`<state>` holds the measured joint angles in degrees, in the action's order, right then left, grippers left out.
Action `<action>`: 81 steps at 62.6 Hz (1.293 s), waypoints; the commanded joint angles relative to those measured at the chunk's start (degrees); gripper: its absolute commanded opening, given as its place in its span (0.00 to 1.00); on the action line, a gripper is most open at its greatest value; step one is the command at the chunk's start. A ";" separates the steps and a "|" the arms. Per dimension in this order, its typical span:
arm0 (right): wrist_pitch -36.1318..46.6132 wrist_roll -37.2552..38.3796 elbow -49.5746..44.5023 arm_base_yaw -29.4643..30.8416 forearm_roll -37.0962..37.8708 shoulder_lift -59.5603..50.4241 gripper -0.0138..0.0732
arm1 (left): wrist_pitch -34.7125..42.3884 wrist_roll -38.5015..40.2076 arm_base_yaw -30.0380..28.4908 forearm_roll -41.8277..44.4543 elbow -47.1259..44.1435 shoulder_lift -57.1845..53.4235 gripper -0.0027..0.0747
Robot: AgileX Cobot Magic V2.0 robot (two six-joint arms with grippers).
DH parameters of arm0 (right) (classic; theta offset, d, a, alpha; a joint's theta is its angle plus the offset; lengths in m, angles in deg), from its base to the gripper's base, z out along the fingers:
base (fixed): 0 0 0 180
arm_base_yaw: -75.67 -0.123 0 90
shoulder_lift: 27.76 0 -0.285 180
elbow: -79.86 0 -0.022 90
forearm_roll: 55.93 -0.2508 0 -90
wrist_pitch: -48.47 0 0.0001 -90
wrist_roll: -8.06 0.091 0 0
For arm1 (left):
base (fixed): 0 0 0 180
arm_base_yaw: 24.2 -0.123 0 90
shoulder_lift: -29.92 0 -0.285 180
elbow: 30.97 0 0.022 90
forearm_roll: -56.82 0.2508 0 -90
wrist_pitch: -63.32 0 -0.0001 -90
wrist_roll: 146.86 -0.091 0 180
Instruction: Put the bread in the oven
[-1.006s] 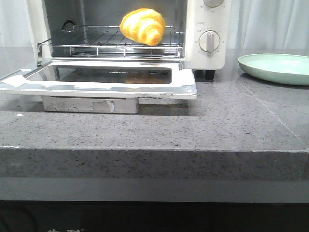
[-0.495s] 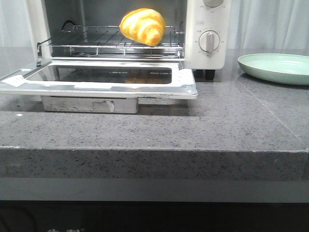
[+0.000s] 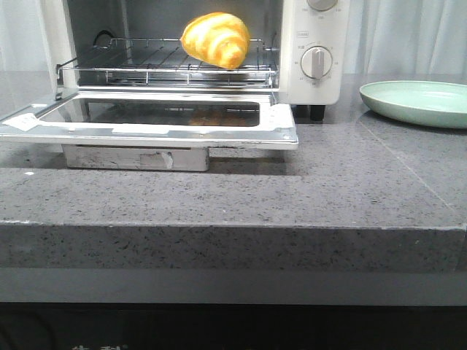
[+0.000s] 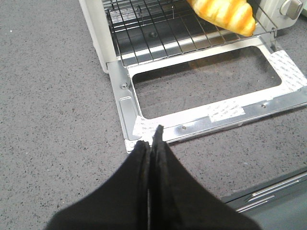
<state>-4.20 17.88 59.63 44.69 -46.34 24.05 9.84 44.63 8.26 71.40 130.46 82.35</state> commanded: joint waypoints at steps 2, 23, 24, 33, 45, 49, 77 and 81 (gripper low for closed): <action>4.06 -0.59 1.35 0.39 0.49 -0.11 0.08 | 3.93 0.62 -0.18 0.84 1.30 -0.18 0.01; 4.06 -0.59 1.35 0.39 0.49 -0.11 0.08 | 4.05 0.62 -0.12 0.75 0.85 -1.23 0.01; 4.06 -0.59 1.35 0.39 0.49 -0.11 0.08 | 4.17 0.62 -0.38 0.63 0.65 -1.53 0.01; 4.06 -0.59 1.35 0.39 0.49 -0.11 0.08 | 9.25 0.62 -6.57 -0.41 -5.69 -7.78 0.01; 4.06 -0.59 1.35 0.39 0.49 -0.11 0.08 | 24.65 0.62 -18.12 -10.62 -21.78 -21.02 0.01; 4.06 -0.59 1.35 0.39 0.49 -0.11 0.08 | 30.10 0.62 -21.00 -14.17 -27.80 -25.44 0.01; 4.06 -0.59 1.35 0.39 0.49 -0.11 0.08 | 59.38 0.51 -26.39 -17.46 -60.45 -46.37 0.01; 3.96 -0.59 1.35 0.39 0.49 -0.11 0.08 | 57.61 0.14 -26.97 -16.40 -60.09 -46.27 0.01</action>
<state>-4.20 17.86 59.63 44.69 -46.47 24.05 60.86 44.63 -18.04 53.54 71.40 37.36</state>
